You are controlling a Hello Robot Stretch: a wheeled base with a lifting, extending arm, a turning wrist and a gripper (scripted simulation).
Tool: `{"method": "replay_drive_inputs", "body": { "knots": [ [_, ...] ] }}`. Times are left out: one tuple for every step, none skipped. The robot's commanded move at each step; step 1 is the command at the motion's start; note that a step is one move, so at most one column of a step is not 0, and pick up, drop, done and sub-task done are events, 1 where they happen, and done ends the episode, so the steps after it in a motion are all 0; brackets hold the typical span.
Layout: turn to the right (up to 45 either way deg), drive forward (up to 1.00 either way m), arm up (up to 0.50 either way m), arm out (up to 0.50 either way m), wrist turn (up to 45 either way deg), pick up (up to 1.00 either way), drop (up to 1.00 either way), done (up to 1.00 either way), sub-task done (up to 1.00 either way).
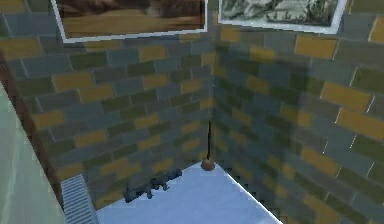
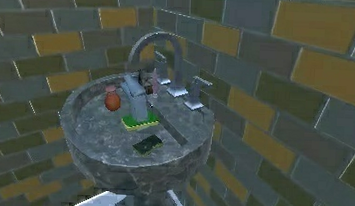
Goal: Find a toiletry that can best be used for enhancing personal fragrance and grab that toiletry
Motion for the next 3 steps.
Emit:
{"method": "replay_drive_inputs", "body": {
  "knots": [
    [0.0,0.50,0.00,0.00,0.0,0.00,0.00,0.00,0.00],
    [45.0,0.00,0.00,0.00,0.0,0.00,0.00,0.00,0.00],
    [21.0,0.00,0.00,0.00,0.0,0.00,0.00,0.00,0.00]
  ]
}}
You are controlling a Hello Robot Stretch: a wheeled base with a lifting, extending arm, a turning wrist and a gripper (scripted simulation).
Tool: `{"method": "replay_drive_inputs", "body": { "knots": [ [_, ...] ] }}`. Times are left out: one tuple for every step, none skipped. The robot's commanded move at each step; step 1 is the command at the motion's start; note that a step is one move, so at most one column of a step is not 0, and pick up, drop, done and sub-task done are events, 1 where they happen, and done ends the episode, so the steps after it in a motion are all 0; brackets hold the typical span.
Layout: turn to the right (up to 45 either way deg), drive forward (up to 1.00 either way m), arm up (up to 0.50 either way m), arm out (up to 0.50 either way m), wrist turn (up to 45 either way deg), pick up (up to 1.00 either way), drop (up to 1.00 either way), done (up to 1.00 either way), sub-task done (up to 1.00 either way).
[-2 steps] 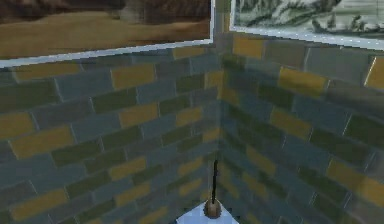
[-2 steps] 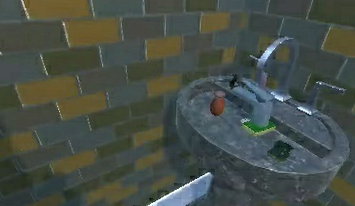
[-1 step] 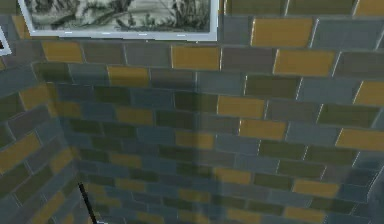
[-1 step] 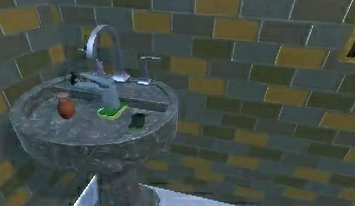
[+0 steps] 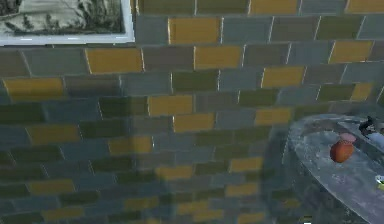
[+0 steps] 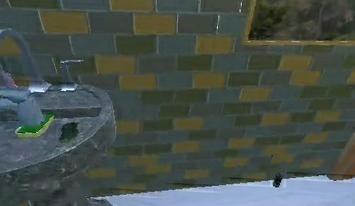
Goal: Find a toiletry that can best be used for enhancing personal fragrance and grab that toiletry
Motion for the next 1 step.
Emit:
{"method": "replay_drive_inputs", "body": {
  "knots": [
    [0.0,0.45,0.00,0.00,0.0,0.00,0.00,0.00,0.00]
  ]
}}
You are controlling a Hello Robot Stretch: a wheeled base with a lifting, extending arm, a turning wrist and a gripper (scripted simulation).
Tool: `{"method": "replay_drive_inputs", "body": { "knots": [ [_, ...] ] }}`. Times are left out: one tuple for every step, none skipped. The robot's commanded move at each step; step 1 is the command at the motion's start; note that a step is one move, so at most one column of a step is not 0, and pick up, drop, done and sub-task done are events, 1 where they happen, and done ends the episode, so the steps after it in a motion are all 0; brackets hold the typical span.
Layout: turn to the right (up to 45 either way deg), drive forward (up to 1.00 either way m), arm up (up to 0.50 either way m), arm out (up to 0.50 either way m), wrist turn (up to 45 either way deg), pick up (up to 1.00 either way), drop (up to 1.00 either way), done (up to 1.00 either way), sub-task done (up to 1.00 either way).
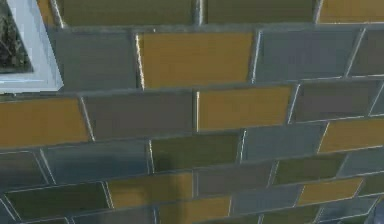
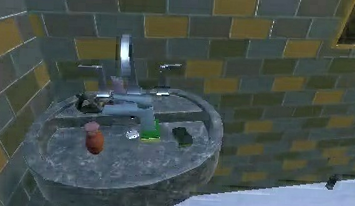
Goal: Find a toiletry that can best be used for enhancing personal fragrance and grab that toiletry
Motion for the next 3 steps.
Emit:
{"method": "replay_drive_inputs", "body": {
  "knots": [
    [-18.0,0.00,0.00,0.00,0.0,0.00,0.00,0.00,0.00],
    [0.0,0.00,0.50,0.00,0.0,0.00,0.00,0.00,0.00],
    [0.0,0.00,0.38,0.00,0.0,0.00,0.00,0.00,0.00]
  ]
}}
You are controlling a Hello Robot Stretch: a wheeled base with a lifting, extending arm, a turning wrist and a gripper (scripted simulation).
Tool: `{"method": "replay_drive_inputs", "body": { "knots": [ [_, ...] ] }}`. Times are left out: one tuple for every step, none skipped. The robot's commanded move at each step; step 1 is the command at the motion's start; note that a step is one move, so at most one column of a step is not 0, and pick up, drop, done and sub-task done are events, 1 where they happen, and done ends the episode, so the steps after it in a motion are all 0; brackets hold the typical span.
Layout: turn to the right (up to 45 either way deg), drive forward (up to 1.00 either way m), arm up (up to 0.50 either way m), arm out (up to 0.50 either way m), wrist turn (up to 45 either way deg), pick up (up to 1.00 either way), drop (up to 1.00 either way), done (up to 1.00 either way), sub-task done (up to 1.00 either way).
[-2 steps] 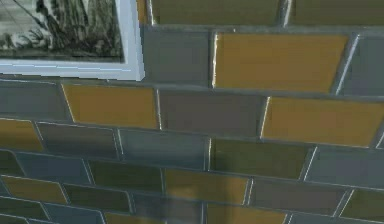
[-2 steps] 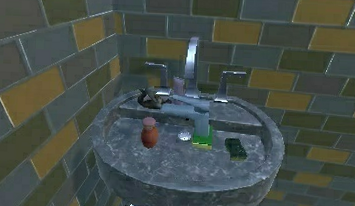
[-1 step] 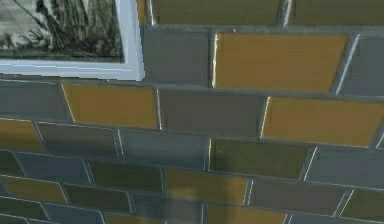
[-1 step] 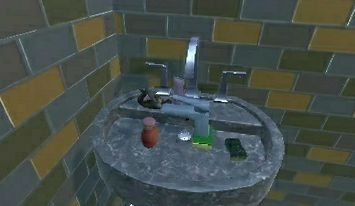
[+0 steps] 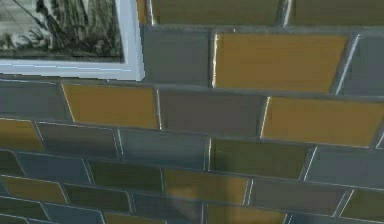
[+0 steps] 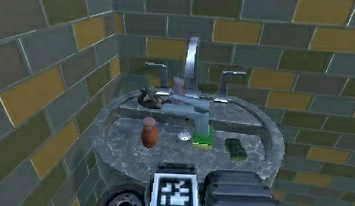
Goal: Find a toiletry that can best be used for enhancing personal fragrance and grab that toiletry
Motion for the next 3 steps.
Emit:
{"method": "replay_drive_inputs", "body": {
  "knots": [
    [0.0,0.00,0.00,0.26,0.0,0.00,0.00,0.00,0.00],
    [0.0,0.00,0.00,0.00,45.0,0.00,0.00,0.00,0.00],
    [0.0,0.00,0.00,0.00,45.0,0.00,0.00,0.00,0.00]
  ]
}}
